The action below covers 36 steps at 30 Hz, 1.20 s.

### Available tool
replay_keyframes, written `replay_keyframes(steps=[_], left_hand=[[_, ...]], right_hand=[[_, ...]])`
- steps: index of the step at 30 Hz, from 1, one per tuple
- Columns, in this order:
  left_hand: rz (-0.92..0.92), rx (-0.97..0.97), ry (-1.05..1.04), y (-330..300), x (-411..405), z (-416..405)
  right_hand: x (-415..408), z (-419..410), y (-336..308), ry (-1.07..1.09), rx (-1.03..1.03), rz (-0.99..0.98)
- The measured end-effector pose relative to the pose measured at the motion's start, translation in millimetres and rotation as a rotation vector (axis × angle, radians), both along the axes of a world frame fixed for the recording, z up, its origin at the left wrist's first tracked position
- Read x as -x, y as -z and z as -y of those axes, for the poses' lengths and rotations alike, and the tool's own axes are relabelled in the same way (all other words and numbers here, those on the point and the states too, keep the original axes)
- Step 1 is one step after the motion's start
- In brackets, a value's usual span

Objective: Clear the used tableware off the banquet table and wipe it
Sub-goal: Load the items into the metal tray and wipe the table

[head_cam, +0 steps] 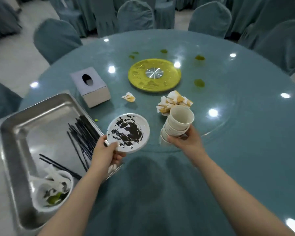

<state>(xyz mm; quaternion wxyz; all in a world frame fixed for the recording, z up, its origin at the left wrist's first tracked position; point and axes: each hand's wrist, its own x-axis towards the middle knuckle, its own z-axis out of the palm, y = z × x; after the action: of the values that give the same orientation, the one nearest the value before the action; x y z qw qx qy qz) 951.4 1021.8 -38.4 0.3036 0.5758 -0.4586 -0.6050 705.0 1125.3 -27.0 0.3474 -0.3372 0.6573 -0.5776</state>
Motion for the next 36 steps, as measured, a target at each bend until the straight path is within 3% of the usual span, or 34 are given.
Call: replay_keyframes(steps=[17,25,36], left_hand=[[0.002,-0.027,-0.500,1,-203,-32],[-0.006,-0.037,-0.615,-12,-241,25],[-0.010,-0.079,-0.783,39,-255,115]], right_hand=[[-174,100,4,-0.462,0.000,0.026],[-238,172,6,-0.636,-0.073,-0.032],[-307,261,27,-0.765,-0.302,-0.162]])
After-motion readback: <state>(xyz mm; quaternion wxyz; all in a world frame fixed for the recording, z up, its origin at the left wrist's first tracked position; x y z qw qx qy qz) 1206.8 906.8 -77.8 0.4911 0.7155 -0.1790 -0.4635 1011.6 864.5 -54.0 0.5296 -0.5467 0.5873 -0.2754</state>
